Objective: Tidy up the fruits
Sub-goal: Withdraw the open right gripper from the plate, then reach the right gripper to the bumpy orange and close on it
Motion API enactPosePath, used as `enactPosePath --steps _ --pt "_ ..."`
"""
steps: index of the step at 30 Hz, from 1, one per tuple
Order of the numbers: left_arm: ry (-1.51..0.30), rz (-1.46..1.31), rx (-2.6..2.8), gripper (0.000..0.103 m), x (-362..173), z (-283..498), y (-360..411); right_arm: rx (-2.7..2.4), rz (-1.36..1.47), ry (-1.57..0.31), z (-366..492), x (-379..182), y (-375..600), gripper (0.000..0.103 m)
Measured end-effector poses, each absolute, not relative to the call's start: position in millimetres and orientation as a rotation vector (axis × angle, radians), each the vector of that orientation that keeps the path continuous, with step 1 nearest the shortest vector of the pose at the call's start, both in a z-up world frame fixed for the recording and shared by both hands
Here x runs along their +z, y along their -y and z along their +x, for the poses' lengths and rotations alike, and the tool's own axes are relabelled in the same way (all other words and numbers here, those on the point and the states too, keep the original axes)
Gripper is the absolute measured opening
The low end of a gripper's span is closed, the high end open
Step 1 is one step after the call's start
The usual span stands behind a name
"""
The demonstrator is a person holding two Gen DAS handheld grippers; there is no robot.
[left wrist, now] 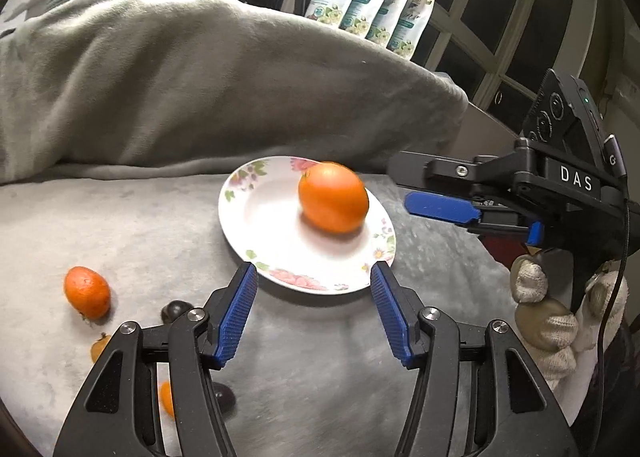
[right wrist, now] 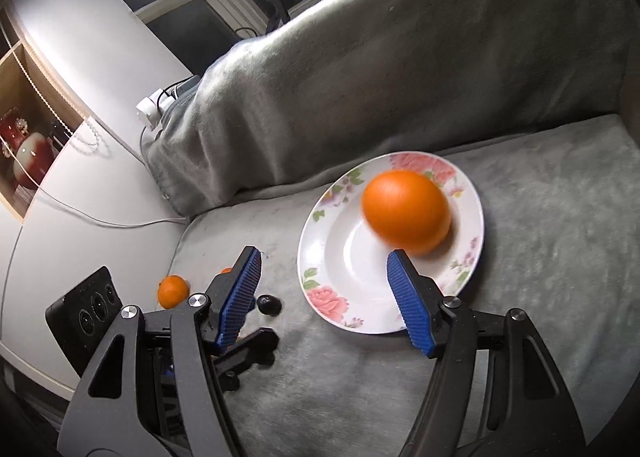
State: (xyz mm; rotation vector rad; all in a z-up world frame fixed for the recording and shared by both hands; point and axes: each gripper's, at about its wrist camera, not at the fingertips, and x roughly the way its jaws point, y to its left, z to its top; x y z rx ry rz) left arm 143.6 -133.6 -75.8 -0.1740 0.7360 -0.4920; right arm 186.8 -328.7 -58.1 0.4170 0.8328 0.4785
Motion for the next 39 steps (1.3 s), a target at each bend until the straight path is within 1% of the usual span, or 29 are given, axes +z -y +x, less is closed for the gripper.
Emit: enactPosePath --steps 3,5,7,8,9,11,14,16,39 --pt "-0.734 -0.174 -0.474 0.057 -74.9 141.8 127.2 0.445 0.399 -0.813 184.3 -55.4 331.1 0.069" --pt "-0.732 -0.179 -0.466 0.059 -75.0 142.1 123.5 0.436 0.400 -0.799 181.2 -54.0 334.3 0.069" --pt "-0.730 -0.189 -0.454 0.060 -75.0 141.4 117.6 0.425 0.394 -0.787 179.1 -52.3 336.2 0.074" --pt "-0.730 -0.191 -0.450 0.060 -74.9 140.8 115.5 0.419 0.389 -0.778 177.5 -51.3 337.1 0.080" --pt "-0.729 -0.192 -0.443 0.061 -74.4 139.8 112.1 0.413 0.382 -0.768 175.7 -50.3 337.1 0.083" --pt "-0.726 -0.193 -0.437 0.069 -73.0 137.6 108.7 0.408 0.359 -0.758 173.0 -47.7 333.8 0.083" --pt "-0.714 -0.203 -0.424 0.078 -71.1 133.7 101.1 0.408 0.326 -0.746 168.5 -44.8 327.3 0.089" --pt "-0.706 -0.210 -0.411 0.082 -70.0 130.0 93.0 0.414 0.297 -0.735 165.2 -42.5 319.9 0.090" --pt "-0.722 -0.244 -0.148 0.082 -86.0 78.9 -20.9 0.588 0.146 -0.707 162.9 -38.5 214.3 0.091"
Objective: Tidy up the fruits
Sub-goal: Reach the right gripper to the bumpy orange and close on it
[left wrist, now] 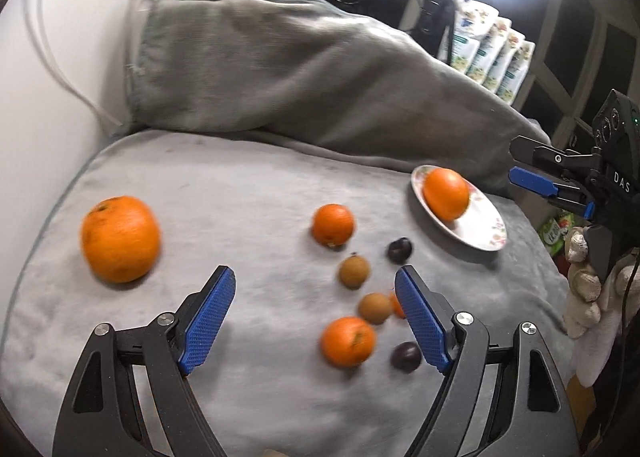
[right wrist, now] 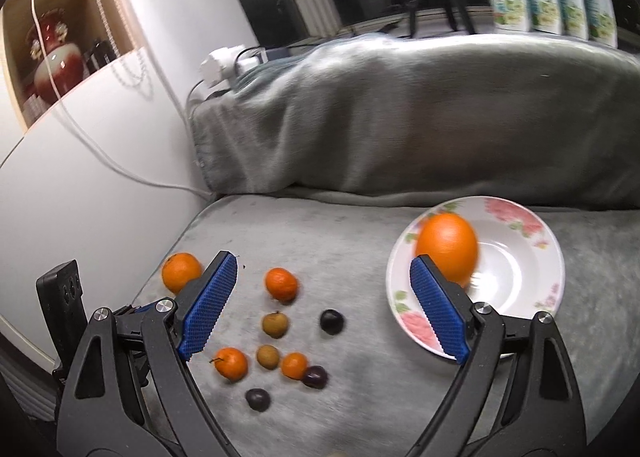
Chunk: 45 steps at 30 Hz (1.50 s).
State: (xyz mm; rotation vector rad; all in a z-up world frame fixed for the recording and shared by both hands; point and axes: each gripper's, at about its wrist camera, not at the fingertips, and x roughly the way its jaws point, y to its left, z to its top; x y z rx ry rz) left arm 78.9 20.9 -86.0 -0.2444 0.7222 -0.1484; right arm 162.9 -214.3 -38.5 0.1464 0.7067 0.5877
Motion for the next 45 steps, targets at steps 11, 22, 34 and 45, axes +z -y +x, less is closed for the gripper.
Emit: enactPosePath --steps 11,22,34,45 --pt "-0.714 -0.309 -0.071 0.082 -92.4 70.1 -64.9 0.721 0.028 -0.821 172.0 -50.0 132.9 0.091" --pt "-0.706 -0.433 0.000 0.082 -109.7 63.7 -124.4 0.860 0.057 -0.957 189.2 -72.9 61.2 0.091" --pt "-0.715 -0.488 -0.012 0.080 -122.1 73.7 -148.7 0.941 0.050 -1.084 203.3 -97.4 -10.0 0.091" --pt "-0.749 -0.561 -0.034 0.070 -135.0 90.7 -166.5 0.985 0.089 -1.191 219.9 -120.4 -50.8 0.082"
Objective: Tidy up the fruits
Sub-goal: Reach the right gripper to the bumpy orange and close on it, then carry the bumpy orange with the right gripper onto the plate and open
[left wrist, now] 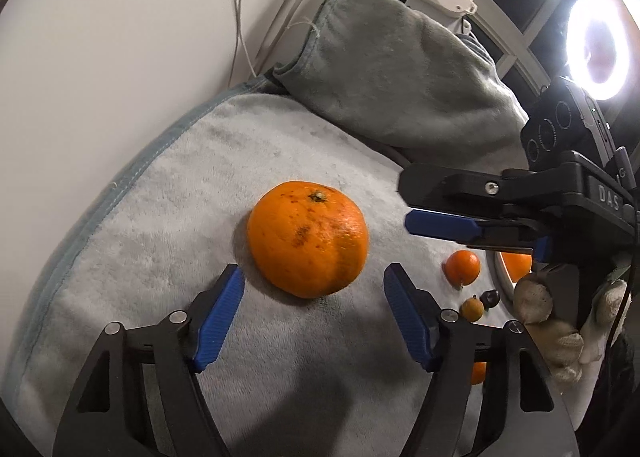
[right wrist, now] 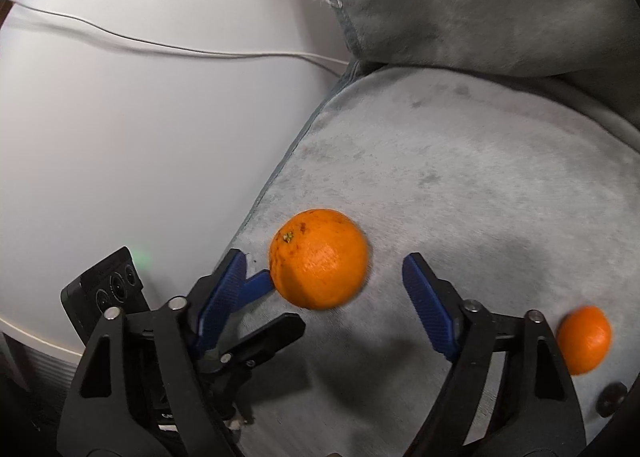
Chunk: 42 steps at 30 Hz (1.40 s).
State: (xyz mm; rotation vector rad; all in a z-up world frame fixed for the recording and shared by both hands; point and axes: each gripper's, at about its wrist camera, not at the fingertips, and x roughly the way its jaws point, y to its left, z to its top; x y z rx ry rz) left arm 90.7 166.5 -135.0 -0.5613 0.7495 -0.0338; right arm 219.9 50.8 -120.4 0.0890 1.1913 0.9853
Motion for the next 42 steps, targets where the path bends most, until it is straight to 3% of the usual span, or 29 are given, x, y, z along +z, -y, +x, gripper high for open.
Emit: enactPosePath --steps 20,42 --pt "-0.774 -0.572 -0.065 0.063 -148.6 104.9 -168.6 0.986 0.092 -1.288 231.1 -154.8 -82.6 0.068" --pt "-0.752 -0.553 -0.069 0.062 -138.9 99.3 -148.7 0.964 0.116 -1.255 220.5 -141.1 -55.0 0.066"
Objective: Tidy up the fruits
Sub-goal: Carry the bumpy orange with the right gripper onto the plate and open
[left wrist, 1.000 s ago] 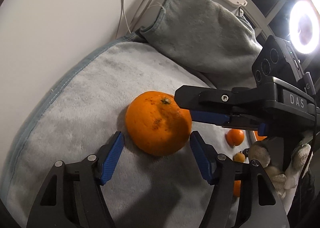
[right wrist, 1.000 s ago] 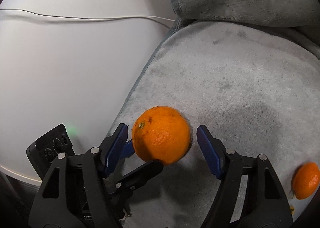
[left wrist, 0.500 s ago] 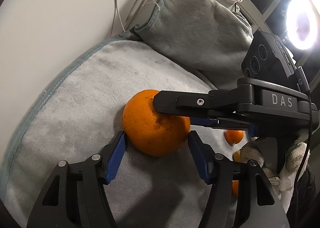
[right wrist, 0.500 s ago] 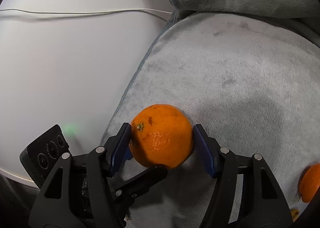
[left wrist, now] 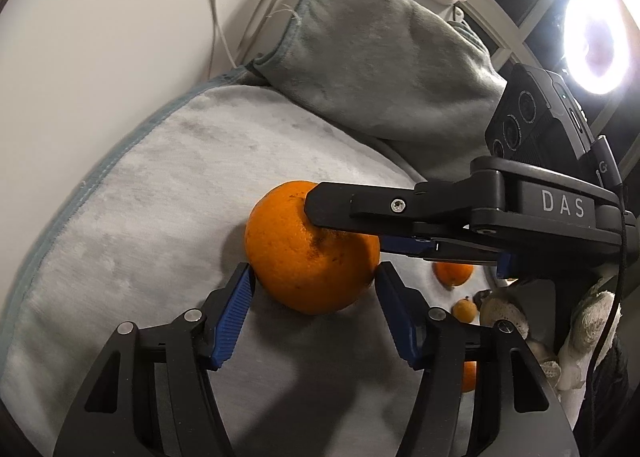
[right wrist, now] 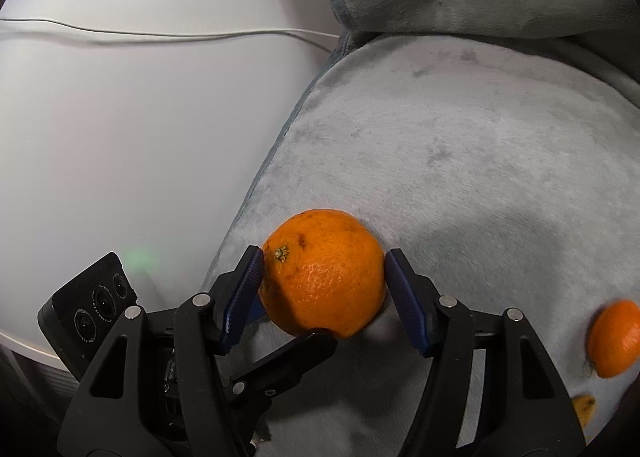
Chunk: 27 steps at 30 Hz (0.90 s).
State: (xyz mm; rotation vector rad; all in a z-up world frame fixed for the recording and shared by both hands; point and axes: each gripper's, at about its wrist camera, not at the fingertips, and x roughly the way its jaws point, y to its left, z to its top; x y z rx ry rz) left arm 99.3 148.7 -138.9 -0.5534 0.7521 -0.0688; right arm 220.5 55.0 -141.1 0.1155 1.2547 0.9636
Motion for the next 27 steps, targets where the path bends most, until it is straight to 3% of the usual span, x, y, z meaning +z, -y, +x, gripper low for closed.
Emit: enactPosePath --steps 27 --pt "-0.699 -0.445 -0.254 0.062 -95.1 104.2 -38.1 0.821 0.206 -1.084 196.0 -85.2 81.7 0.066"
